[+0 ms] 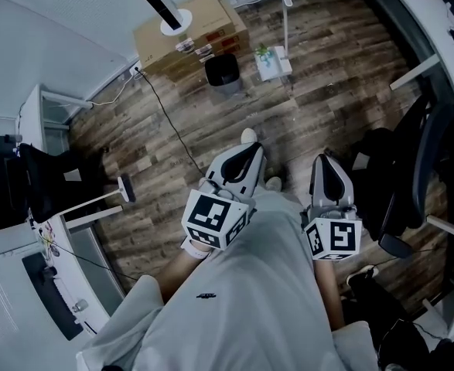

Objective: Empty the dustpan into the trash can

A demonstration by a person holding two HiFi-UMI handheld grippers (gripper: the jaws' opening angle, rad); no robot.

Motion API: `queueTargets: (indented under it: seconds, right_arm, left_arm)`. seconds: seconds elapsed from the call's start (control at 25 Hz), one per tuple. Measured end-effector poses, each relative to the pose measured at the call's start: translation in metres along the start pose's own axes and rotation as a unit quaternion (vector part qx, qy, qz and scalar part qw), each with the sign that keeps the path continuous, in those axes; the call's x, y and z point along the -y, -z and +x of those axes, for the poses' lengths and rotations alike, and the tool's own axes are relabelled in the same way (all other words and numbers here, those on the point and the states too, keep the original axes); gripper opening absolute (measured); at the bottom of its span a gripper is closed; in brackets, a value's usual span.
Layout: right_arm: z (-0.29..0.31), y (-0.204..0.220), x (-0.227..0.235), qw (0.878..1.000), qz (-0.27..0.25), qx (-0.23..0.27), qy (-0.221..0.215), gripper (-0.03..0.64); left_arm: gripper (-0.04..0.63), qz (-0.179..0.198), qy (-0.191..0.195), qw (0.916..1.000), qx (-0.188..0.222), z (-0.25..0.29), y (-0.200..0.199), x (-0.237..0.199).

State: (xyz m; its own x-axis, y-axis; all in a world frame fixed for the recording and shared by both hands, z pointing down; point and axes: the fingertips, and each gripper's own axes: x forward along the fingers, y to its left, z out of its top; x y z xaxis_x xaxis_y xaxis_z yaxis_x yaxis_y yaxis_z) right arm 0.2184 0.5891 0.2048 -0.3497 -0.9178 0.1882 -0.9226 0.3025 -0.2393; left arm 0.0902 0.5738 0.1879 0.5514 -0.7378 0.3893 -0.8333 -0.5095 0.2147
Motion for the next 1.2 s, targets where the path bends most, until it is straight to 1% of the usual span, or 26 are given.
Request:
queueTargets:
  seconds: [0.2,0.32,0.56,0.68,0.92,1.08,1.2]
  right_arm:
    - [0.018,-0.006,0.011,1.0,0.012,0.014,-0.005,0.009]
    - [0.037,-0.01,0.02,1.0,0.004,0.015,0.002,0.009]
    - [0.102,-0.021,0.042,1.0,-0.002,0.003,0.006,0.009]
    - [0.15,-0.032,0.05,1.0,0.001,-0.003,0.009,0.009]
    - [0.265,-0.069,0.067,1.0,-0.002,-0.013,0.017,0.009]
    - [0.338,-0.099,0.08,0.999,-0.013,-0.009,0.037,0.009]
    - [0.387,-0.115,0.079,0.999,-0.025,-0.012,0.04,0.011]
  left_arm:
    - [0.006,0.002,0.001,1.0,0.004,0.02,-0.011,-0.012]
    - [0.007,0.001,0.005,1.0,0.005,0.037,-0.02,-0.024]
    - [0.007,-0.005,0.016,0.9999,-0.002,0.093,-0.04,-0.061]
    - [0.007,-0.01,0.019,0.9998,-0.007,0.127,-0.058,-0.093]
    - [0.008,-0.024,0.022,0.9994,-0.014,0.198,-0.107,-0.177]
    - [0.007,-0.027,0.025,0.9993,-0.01,0.241,-0.141,-0.232]
    - [0.006,-0.025,0.029,0.9992,-0.006,0.269,-0.163,-0.27]
